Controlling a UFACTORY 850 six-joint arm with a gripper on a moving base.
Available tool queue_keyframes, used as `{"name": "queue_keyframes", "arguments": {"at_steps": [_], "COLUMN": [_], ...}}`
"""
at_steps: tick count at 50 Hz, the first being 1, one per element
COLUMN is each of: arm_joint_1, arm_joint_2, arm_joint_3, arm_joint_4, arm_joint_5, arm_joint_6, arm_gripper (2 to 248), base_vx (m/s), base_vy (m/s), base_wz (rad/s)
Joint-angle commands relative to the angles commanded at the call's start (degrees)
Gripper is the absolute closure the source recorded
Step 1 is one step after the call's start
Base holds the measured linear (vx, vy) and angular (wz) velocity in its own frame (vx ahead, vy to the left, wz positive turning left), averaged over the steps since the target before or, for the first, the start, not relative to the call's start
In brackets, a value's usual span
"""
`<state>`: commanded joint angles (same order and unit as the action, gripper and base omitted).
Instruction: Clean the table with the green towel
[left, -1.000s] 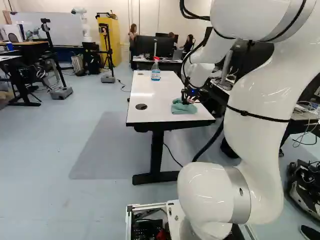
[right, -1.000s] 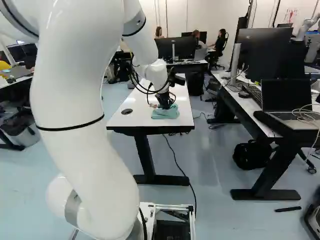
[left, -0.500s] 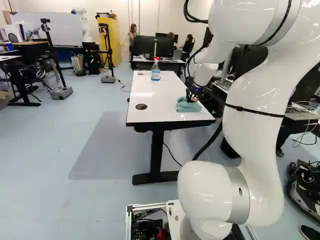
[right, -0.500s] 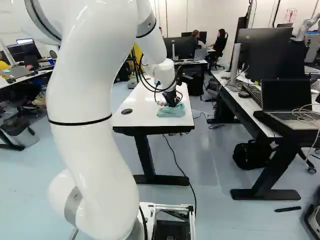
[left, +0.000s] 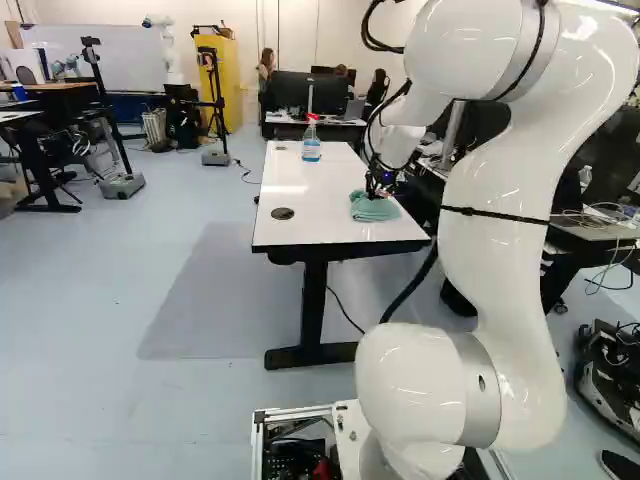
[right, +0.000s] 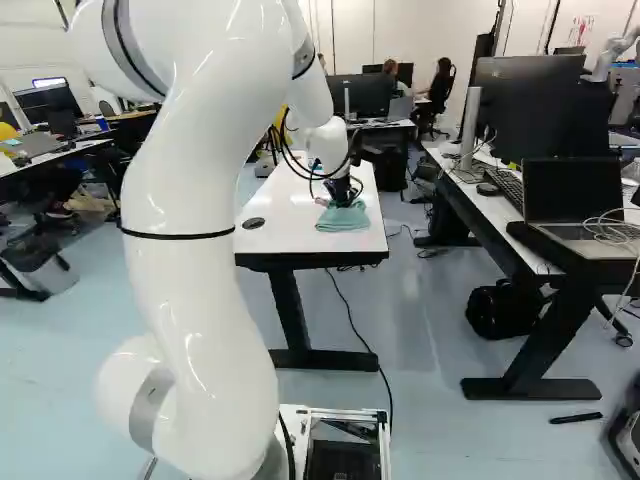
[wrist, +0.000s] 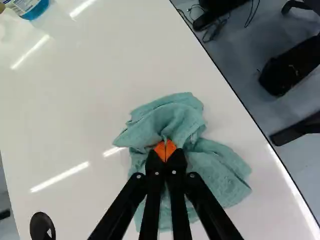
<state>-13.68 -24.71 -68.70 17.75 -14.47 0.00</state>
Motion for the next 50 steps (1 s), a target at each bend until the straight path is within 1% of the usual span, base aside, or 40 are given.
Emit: {"name": "queue_keyframes", "arguments": {"at_steps": [10, 22, 32, 50], "arm_joint_1": [1.62, 3.59, 4.96, 7.07], "arm_joint_2": [-0.88, -0.42, 0.98, 4.63], "arm_joint_3": [-1.16, -0.55, 1.27, 5.94], "arm_joint_4": [0.00, 0.00, 0.00, 0.00], "arm_joint_5": [0.00, 0.00, 0.00, 0.00], "arm_joint_6": [0.00, 0.00, 0.00, 0.00], "arm_gripper": [230, 230, 230, 230], "base_vx": [0.000, 0.000, 0.000, 0.000], "base_vy": [0.000, 0.000, 0.000, 0.000], "base_wz": [0.000, 0.000, 0.000, 0.000]}}
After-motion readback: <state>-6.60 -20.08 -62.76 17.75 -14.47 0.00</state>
